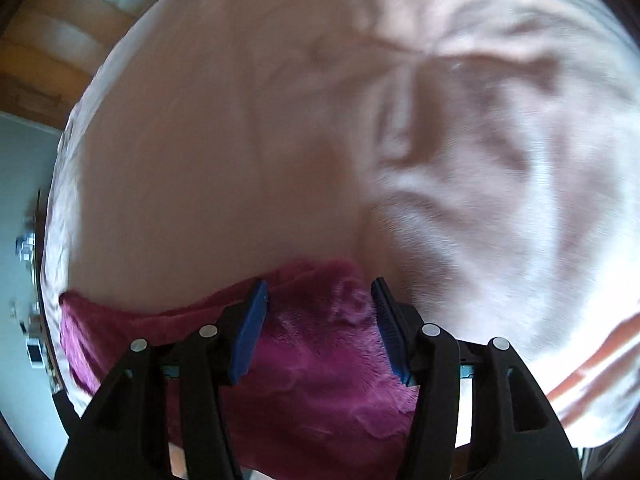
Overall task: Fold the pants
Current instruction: 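Lift and fold the pants edge over with both tools toward each other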
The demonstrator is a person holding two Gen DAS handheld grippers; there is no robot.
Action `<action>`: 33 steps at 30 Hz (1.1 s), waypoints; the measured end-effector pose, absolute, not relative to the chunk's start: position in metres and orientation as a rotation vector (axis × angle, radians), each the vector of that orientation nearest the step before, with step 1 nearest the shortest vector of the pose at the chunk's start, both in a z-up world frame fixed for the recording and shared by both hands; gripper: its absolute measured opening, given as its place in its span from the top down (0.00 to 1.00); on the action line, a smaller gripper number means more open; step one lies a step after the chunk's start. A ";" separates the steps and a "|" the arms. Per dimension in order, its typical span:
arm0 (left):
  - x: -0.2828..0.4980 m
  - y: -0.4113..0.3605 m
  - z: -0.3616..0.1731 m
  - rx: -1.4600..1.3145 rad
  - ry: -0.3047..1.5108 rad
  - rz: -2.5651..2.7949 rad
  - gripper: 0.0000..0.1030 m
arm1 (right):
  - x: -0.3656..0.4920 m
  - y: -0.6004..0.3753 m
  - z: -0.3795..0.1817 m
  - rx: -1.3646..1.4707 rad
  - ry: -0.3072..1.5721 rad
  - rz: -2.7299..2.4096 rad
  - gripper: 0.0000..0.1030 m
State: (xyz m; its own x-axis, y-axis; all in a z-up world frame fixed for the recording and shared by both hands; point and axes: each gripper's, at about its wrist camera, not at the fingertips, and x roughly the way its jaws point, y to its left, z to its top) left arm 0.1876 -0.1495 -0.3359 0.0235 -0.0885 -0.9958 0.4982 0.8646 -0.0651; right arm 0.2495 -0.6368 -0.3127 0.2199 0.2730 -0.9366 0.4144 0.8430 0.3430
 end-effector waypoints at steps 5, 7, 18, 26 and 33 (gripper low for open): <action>0.183 -0.151 -0.341 0.326 1.498 -0.449 0.68 | 0.241 -0.619 -0.305 0.571 1.384 0.067 0.77; 0.180 -0.149 -0.342 0.335 1.499 -0.449 0.68 | 0.233 -0.614 -0.301 0.564 1.400 0.123 0.77; 0.185 -0.166 -0.353 0.366 1.526 -0.439 0.68 | 0.247 -0.648 -0.307 0.758 1.338 -0.015 0.49; 0.189 -0.167 -0.352 0.359 1.530 -0.433 0.68 | 0.294 -0.643 -0.312 0.719 1.365 -0.030 0.49; 0.191 -0.164 -0.353 0.338 1.536 -0.428 0.68 | 0.304 -0.608 -0.335 0.530 1.559 0.030 0.63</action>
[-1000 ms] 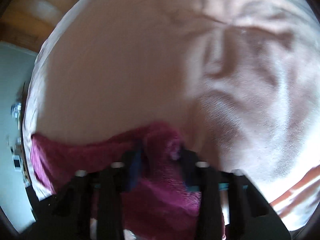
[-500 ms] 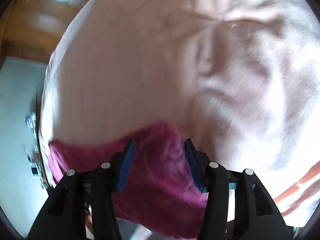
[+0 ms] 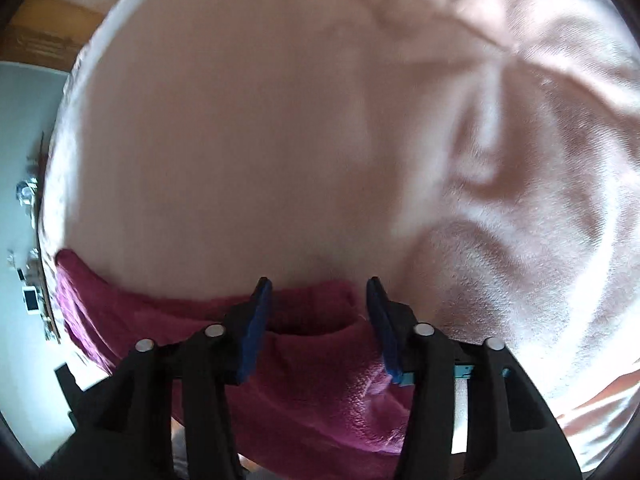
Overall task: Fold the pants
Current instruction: 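Lift and fold the pants edge over with both tools toward each other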
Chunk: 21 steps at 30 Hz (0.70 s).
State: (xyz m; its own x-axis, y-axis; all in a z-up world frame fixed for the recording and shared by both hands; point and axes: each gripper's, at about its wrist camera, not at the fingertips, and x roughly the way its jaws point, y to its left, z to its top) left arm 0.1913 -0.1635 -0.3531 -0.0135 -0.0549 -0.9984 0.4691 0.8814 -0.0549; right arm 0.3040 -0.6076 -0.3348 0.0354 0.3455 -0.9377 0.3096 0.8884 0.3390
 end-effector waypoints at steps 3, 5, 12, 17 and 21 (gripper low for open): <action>0.193 -0.161 -0.354 0.331 1.539 -0.427 0.68 | 0.307 -0.600 -0.336 0.510 1.579 0.023 0.88; 0.194 -0.160 -0.353 0.326 1.542 -0.427 0.68 | 0.307 -0.599 -0.329 0.486 1.561 0.014 0.91; 0.199 -0.151 -0.348 0.308 1.545 -0.430 0.68 | 0.304 -0.652 -0.292 0.369 1.415 -0.314 1.00; 0.205 -0.148 -0.348 0.317 1.554 -0.432 0.68 | 0.299 -0.659 -0.296 0.581 1.432 -0.091 0.59; 0.208 -0.150 -0.346 0.333 1.557 -0.431 0.68 | 0.297 -0.636 -0.310 0.618 1.469 -0.034 0.43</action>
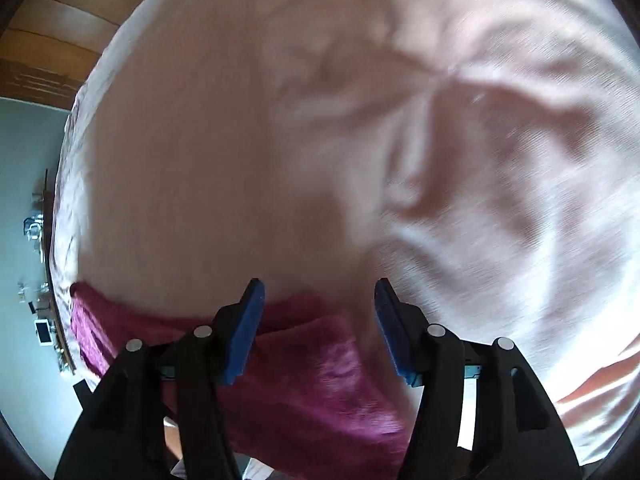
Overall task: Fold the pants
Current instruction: 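Lift and fold the pants edge over with both tools toward each other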
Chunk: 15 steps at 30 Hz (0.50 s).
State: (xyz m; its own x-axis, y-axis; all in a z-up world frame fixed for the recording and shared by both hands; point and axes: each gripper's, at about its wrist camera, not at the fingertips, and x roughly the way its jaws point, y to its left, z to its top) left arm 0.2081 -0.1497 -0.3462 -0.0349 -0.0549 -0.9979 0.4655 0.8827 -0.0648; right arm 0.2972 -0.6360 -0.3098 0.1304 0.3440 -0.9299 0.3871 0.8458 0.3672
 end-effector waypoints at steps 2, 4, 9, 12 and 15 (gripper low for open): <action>0.209 -0.150 -0.345 0.338 1.556 -0.430 0.68 | 0.301 -0.621 -0.316 0.600 1.495 -0.021 0.43; 0.209 -0.150 -0.343 0.341 1.553 -0.429 0.68 | 0.301 -0.605 -0.323 0.554 1.517 -0.014 0.44; 0.208 -0.149 -0.341 0.346 1.546 -0.422 0.68 | 0.309 -0.590 -0.334 0.511 1.545 -0.009 0.72; 0.207 -0.149 -0.341 0.343 1.544 -0.418 0.68 | 0.314 -0.577 -0.330 0.451 1.535 -0.019 0.86; 0.203 -0.152 -0.342 0.342 1.543 -0.416 0.68 | 0.314 -0.573 -0.324 0.402 1.514 -0.058 0.89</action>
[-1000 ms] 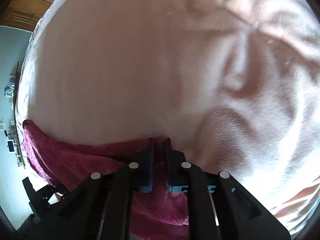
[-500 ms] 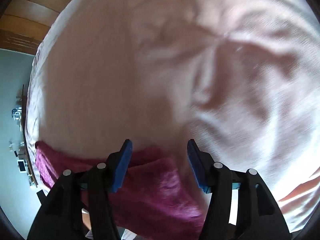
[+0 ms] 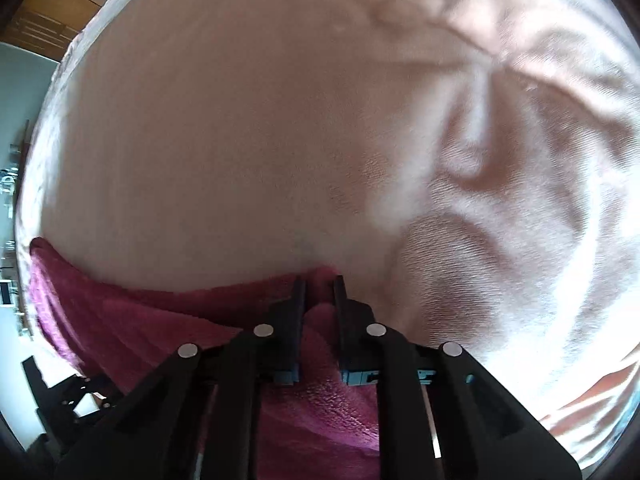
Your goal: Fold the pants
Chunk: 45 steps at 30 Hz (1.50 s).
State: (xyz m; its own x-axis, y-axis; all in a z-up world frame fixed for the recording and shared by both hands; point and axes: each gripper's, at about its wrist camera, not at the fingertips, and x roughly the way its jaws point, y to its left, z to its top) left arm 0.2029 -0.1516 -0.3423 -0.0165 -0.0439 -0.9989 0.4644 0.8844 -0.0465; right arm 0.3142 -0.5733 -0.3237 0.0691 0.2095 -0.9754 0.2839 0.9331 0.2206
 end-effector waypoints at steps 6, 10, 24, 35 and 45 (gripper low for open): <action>0.199 -0.153 -0.343 0.351 1.538 -0.419 0.68 | 0.303 -0.594 -0.311 0.368 1.459 -0.203 0.91; 0.198 -0.153 -0.343 0.356 1.539 -0.421 0.68 | 0.306 -0.583 -0.308 0.299 1.457 -0.202 0.91; 0.206 -0.157 -0.340 0.344 1.556 -0.425 0.68 | 0.255 -0.619 -0.292 0.545 1.327 -0.205 0.57; 0.221 -0.196 -0.313 0.349 1.476 -0.544 0.68 | 0.137 -0.611 -0.286 0.752 1.328 -0.332 0.51; 0.198 -0.221 -0.346 0.515 1.455 -0.591 0.59 | 0.082 -0.581 -0.325 1.223 1.248 -0.277 0.50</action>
